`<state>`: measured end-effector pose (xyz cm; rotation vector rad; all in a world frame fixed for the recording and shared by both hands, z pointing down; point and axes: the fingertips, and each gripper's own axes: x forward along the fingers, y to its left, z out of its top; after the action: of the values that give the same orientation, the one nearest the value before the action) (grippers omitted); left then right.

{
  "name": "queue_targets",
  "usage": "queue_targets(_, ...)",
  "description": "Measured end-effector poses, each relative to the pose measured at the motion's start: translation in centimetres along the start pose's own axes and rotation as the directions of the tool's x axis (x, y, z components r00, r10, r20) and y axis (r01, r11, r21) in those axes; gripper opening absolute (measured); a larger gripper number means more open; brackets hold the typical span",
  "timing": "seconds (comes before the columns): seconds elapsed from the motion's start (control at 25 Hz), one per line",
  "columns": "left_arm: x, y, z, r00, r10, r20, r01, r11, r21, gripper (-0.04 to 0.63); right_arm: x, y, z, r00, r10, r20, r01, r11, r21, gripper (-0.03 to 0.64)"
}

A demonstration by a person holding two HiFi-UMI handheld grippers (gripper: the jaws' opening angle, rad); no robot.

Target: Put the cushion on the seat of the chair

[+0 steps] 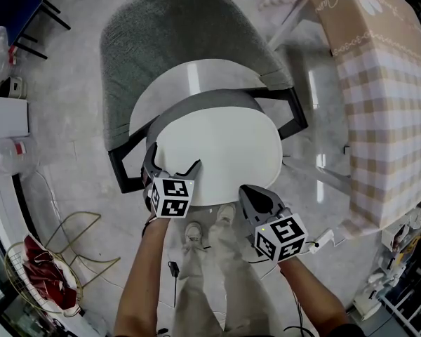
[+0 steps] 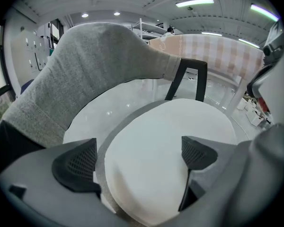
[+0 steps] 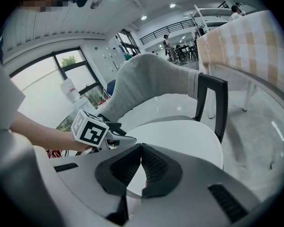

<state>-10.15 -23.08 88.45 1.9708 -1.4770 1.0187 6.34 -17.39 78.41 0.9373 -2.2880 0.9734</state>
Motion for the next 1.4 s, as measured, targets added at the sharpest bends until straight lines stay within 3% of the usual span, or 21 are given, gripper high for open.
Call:
queue_targets(0.28, -0.3, -0.7, 0.2, 1.0, -0.026, 0.001, 0.026, 0.999, 0.029, 0.545, -0.3, -0.2, -0.2, 1.0, -0.01, 0.001, 0.01, 1.0, 0.002, 0.017)
queue_targets(0.44, -0.7, -1.8, -0.1, 0.994, -0.105, -0.02, 0.105, 0.994, 0.031, 0.543, -0.7, 0.0, 0.1, 1.0, -0.015, 0.004, 0.015, 1.0, -0.006, 0.017)
queue_targets(0.72, -3.3, -2.8, 0.1, 0.984, -0.177, -0.037, 0.175, 0.984, -0.033, 0.538, -1.8, 1.4, 1.8, 1.0, -0.019, 0.021, 0.019, 1.0, -0.022, 0.017)
queue_targets(1.0, -7.0, -3.1, 2.3, 0.982, -0.188, -0.004, 0.188, 0.982, -0.027, 0.517, -3.3, 3.3, 3.9, 0.999, -0.012, 0.037, 0.014, 0.999, -0.053, 0.017)
queue_targets(1.08, -8.2, -2.8, 3.2, 0.983, -0.182, 0.013, 0.182, 0.983, -0.023, 0.479, -3.8, 3.6, 4.5, 0.999, -0.015, 0.042, 0.018, 0.998, -0.06, 0.017)
queue_targets(1.4, -13.5, -1.9, 6.3, 0.983, -0.162, 0.092, 0.163, 0.987, -0.009, 0.165, -5.9, 4.4, 6.5, 0.997, -0.046, 0.066, 0.051, 0.996, -0.069, 0.017)
